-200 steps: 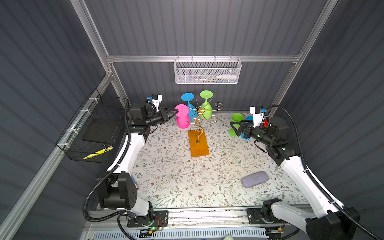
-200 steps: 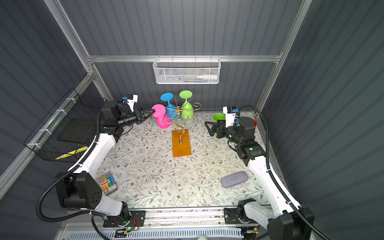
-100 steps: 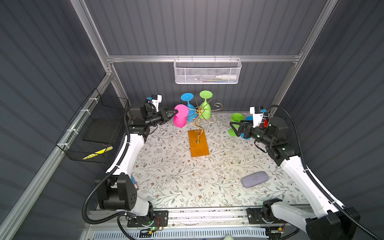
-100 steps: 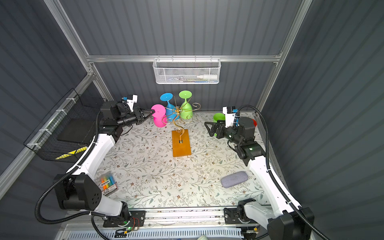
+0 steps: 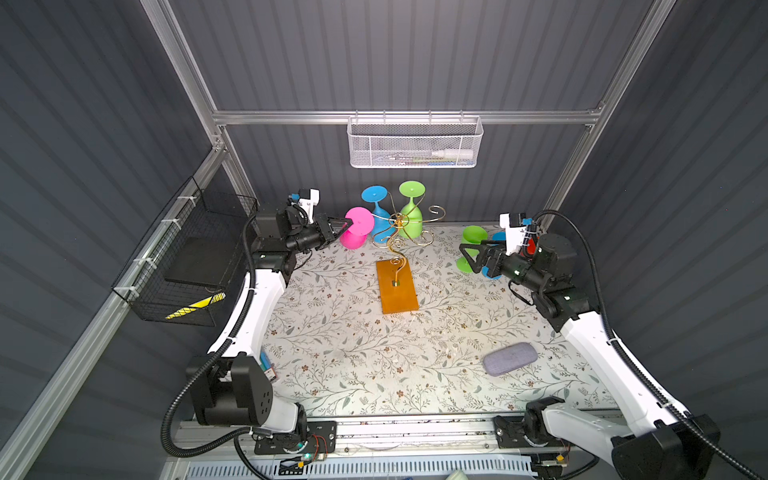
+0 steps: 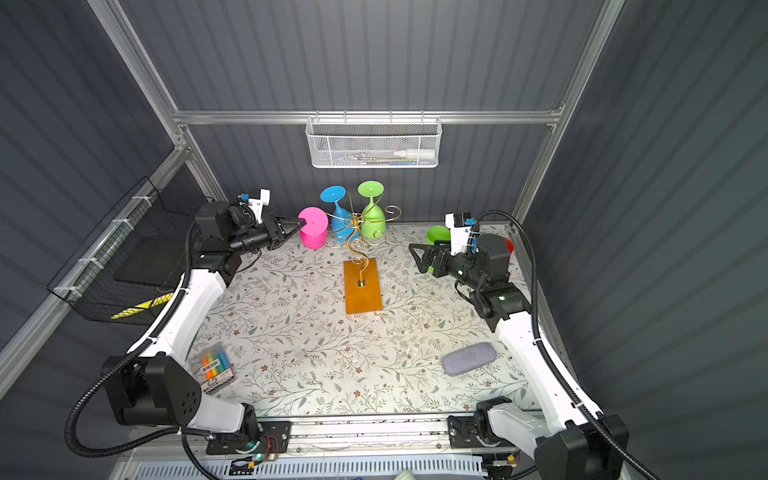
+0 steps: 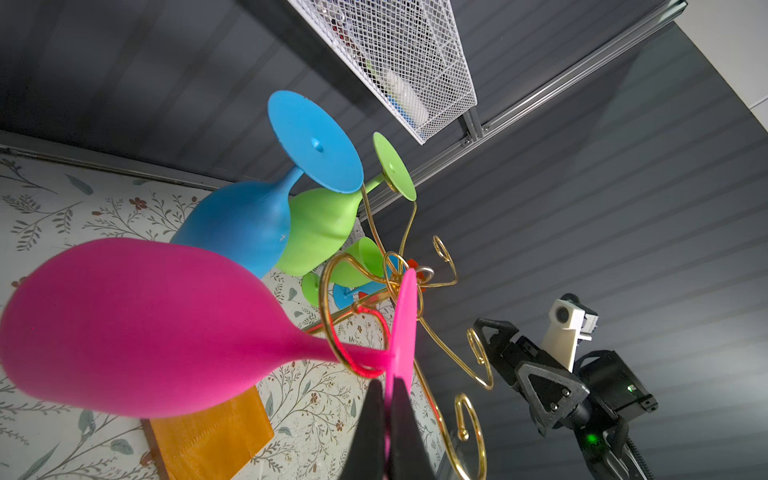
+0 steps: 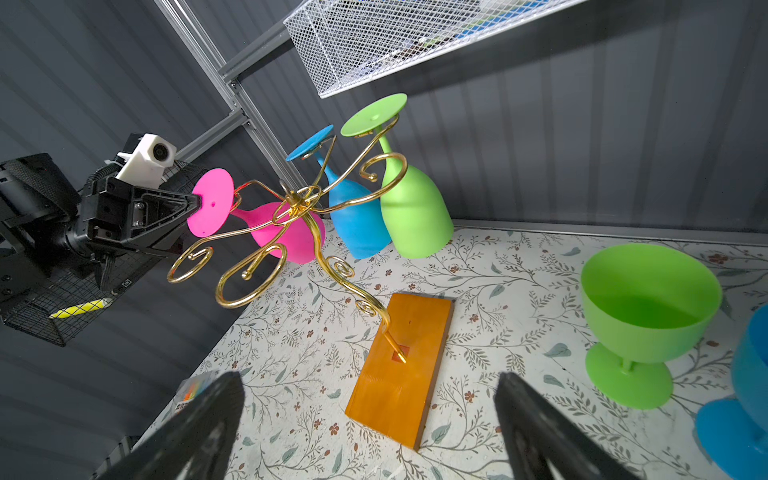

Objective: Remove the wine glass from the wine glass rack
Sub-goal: 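Close the left gripper on the pink glass foot on the rack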

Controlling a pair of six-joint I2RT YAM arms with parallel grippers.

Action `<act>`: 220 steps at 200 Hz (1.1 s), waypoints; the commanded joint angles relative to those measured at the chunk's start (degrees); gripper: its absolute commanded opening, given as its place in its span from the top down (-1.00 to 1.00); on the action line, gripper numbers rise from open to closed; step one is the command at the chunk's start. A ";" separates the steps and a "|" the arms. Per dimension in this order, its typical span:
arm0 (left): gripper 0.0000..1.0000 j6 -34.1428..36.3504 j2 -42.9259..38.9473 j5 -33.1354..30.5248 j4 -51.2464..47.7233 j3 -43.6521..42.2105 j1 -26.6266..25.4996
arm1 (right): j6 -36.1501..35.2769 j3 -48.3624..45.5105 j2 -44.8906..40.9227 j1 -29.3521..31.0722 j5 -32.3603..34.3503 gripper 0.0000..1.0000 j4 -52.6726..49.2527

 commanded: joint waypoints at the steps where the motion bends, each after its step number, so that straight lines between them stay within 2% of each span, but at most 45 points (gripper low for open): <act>1: 1.00 -0.93 -2.09 0.33 0.61 2.20 0.53 | -0.28 1.20 0.29 0.36 -0.66 -0.93 0.02; 75: 1.00 -3.01 -1.88 0.93 0.17 2.73 1.56 | -0.54 1.12 -0.02 0.37 -0.66 -0.94 -0.15; 115: 1.00 -3.90 -1.45 1.28 1.09 5.78 2.21 | -0.63 1.06 0.00 0.37 -0.66 -0.94 -0.20; 220: 1.00 -5.60 0.00 1.19 3.02 5.41 2.30 | -0.56 0.09 -1.28 0.40 -0.39 -0.95 -0.44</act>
